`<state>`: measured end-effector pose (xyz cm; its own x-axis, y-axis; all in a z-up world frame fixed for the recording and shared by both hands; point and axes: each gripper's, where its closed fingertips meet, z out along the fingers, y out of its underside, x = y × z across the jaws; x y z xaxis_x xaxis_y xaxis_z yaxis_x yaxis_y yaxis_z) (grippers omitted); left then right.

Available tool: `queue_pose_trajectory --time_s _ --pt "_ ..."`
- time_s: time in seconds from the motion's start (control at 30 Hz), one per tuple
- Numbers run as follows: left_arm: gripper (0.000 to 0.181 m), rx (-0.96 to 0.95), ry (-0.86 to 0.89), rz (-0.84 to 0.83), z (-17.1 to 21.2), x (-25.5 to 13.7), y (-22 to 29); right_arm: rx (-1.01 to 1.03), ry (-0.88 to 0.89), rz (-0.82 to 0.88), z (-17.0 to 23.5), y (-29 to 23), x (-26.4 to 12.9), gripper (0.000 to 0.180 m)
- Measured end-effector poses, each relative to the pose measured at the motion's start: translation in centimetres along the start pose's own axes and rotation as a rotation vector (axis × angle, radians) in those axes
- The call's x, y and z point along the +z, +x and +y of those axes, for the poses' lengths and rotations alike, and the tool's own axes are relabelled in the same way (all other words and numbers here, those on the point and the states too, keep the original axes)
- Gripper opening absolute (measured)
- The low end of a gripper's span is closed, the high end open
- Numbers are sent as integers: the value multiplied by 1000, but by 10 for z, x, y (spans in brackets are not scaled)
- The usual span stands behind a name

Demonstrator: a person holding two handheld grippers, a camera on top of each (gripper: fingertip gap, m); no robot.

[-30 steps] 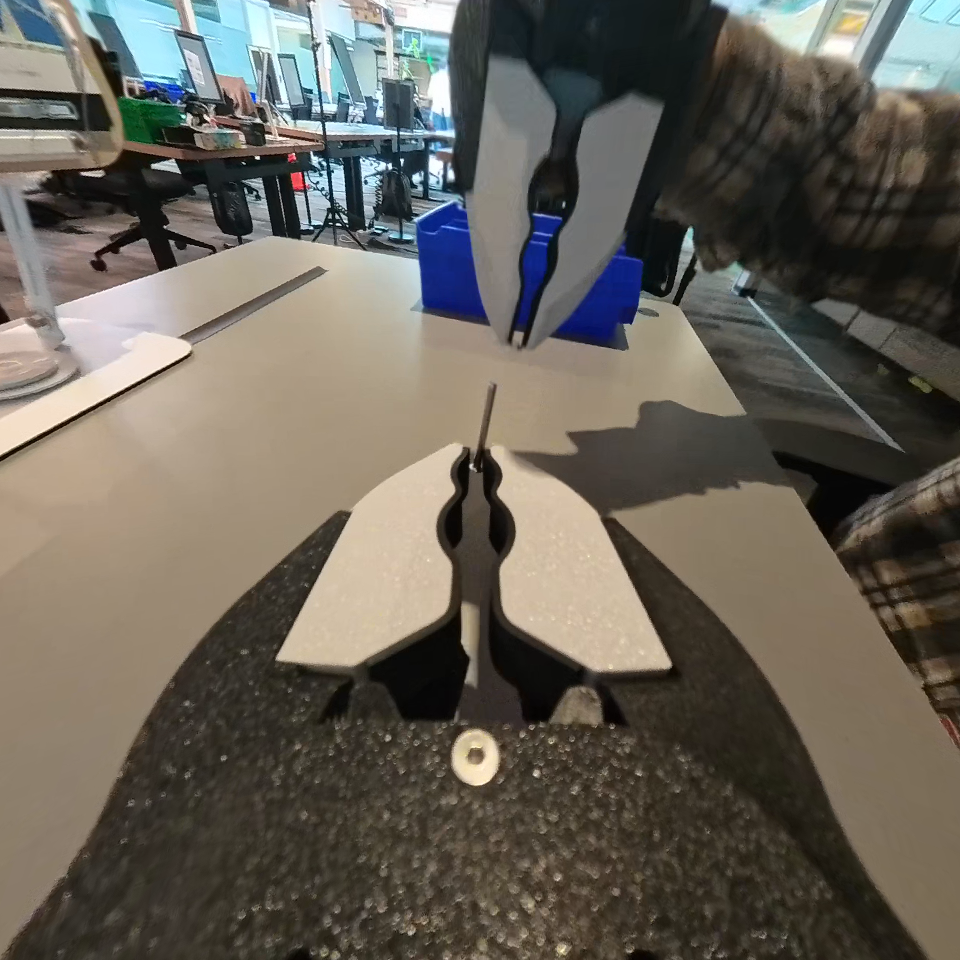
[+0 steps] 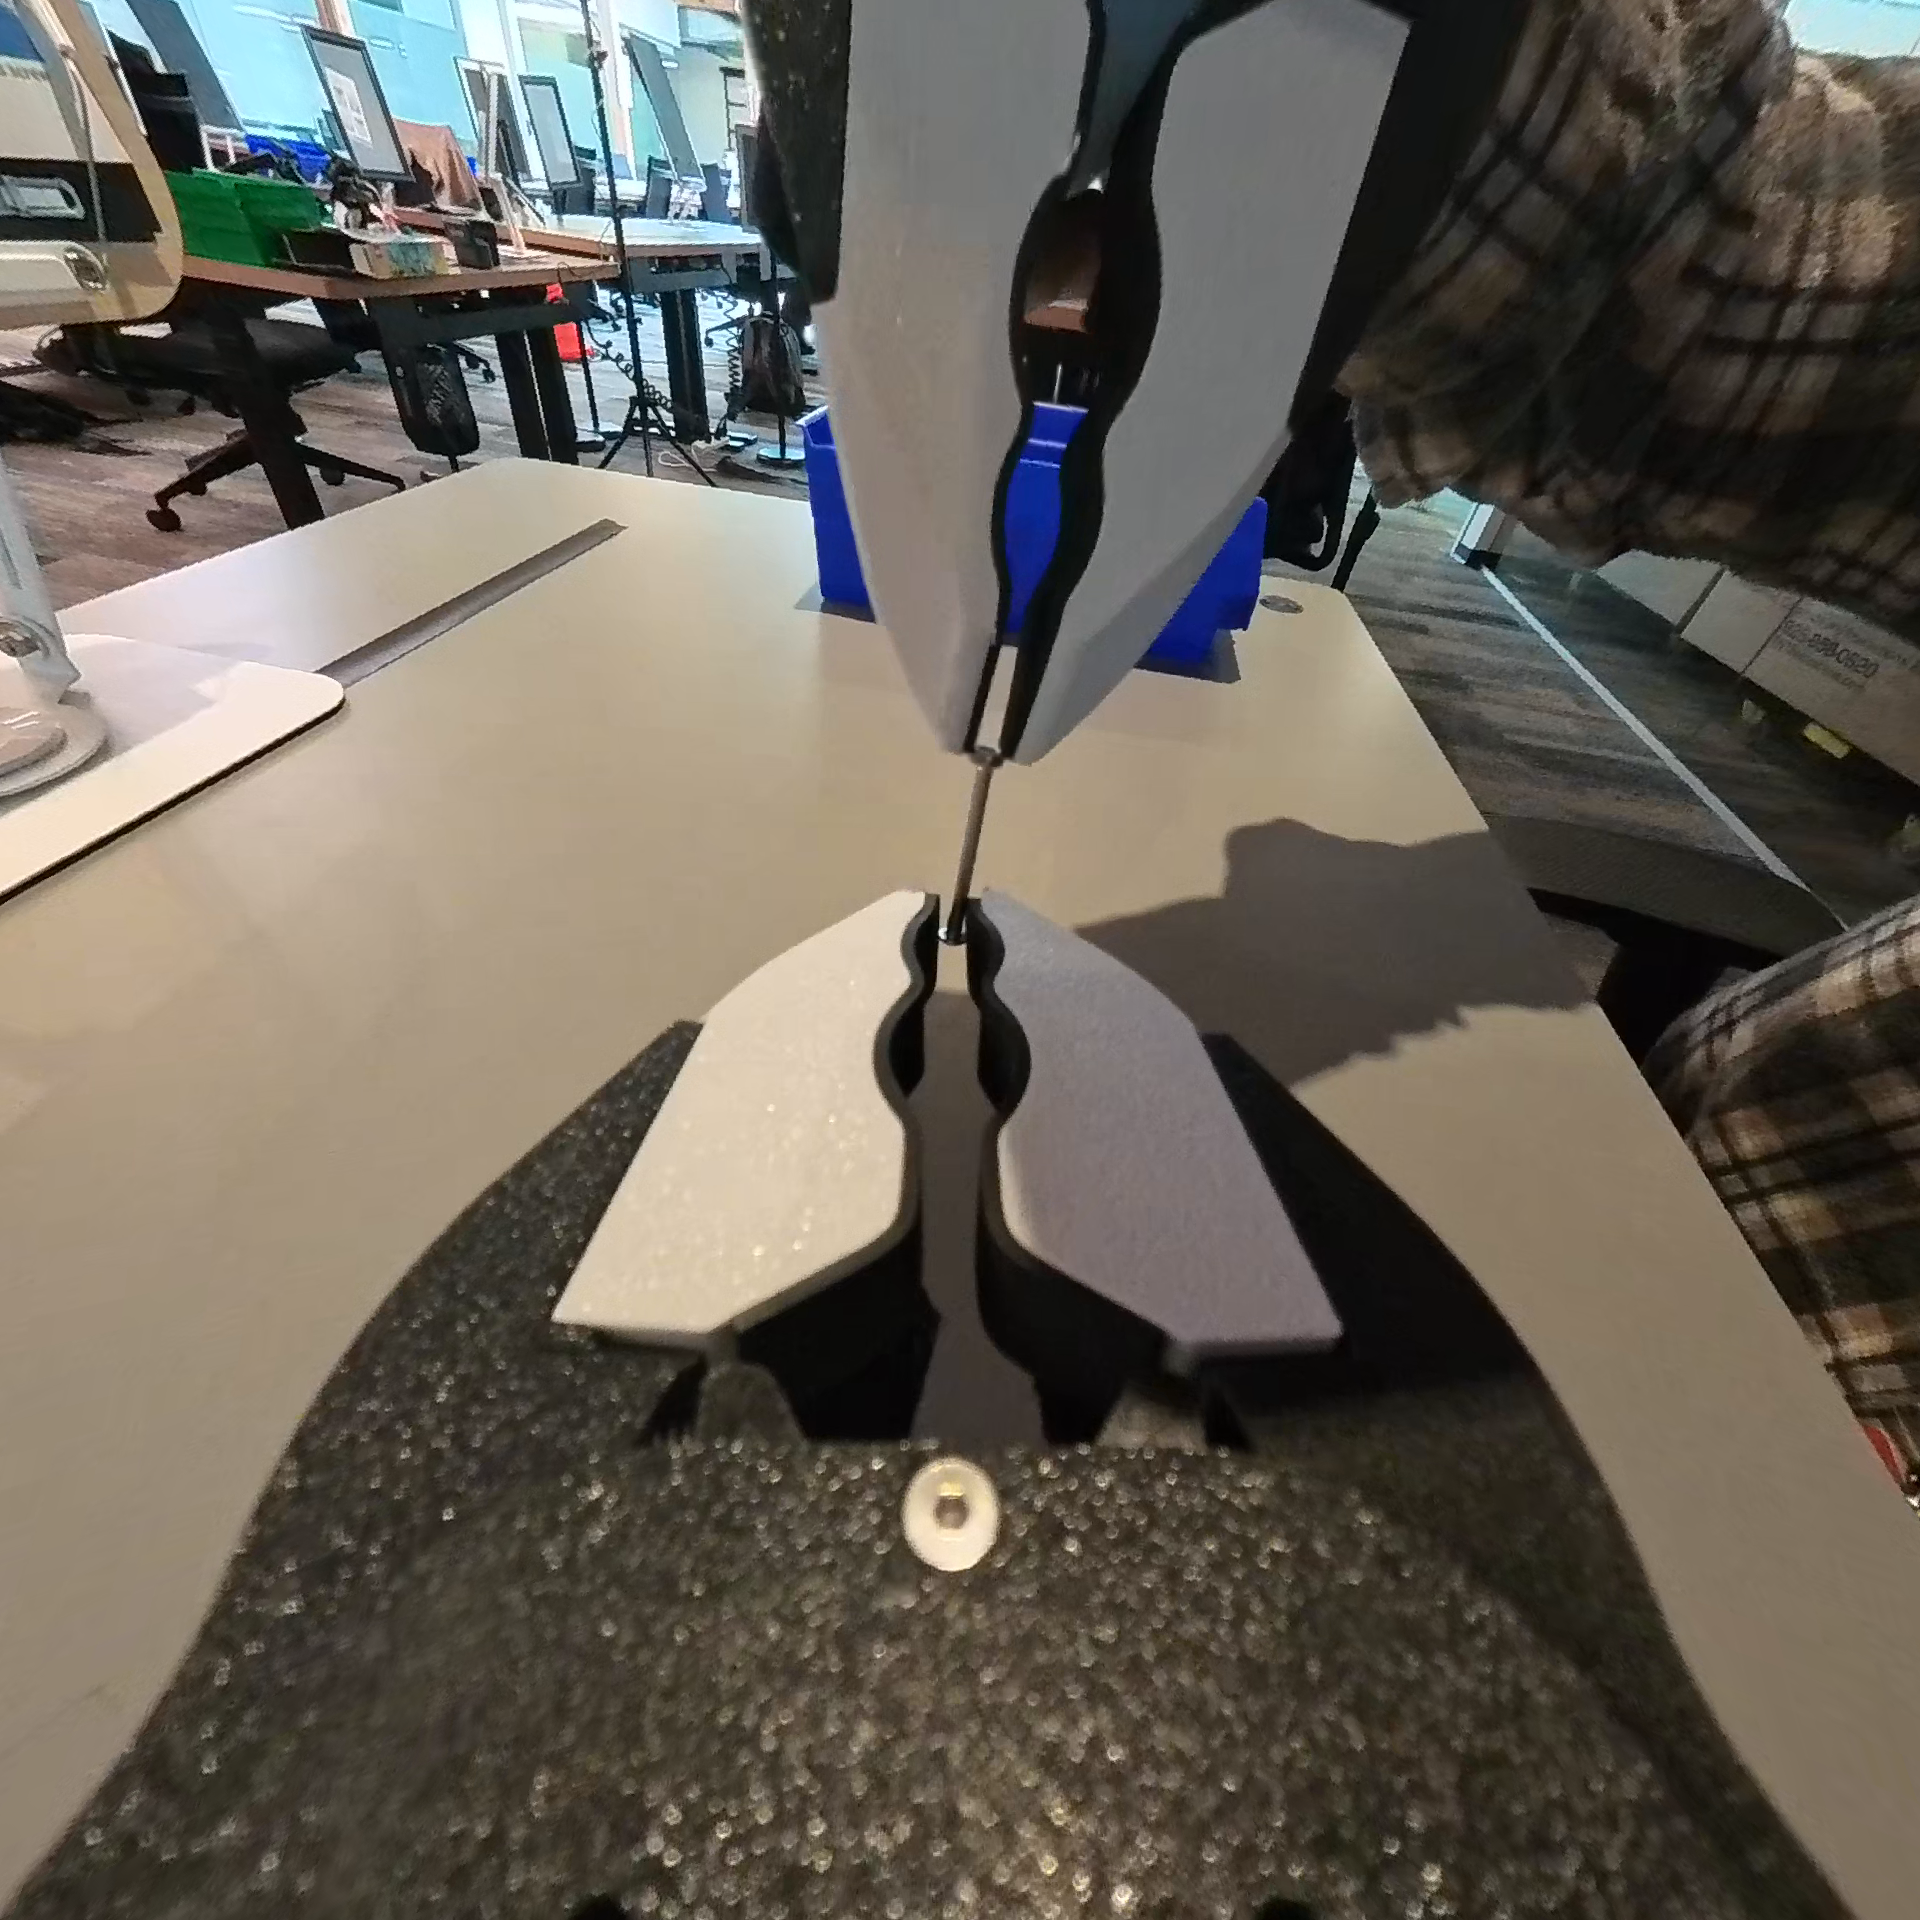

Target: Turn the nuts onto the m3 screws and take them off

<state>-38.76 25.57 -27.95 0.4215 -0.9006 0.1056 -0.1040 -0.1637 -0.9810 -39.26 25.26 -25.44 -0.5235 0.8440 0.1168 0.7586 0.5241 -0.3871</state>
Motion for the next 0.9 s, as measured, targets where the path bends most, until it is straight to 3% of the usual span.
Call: queue_pose_trajectory --time_s 0.9 --pt "4 -11 -13 13 2 2 1 -4 -25 -23 1 -1 3 5"
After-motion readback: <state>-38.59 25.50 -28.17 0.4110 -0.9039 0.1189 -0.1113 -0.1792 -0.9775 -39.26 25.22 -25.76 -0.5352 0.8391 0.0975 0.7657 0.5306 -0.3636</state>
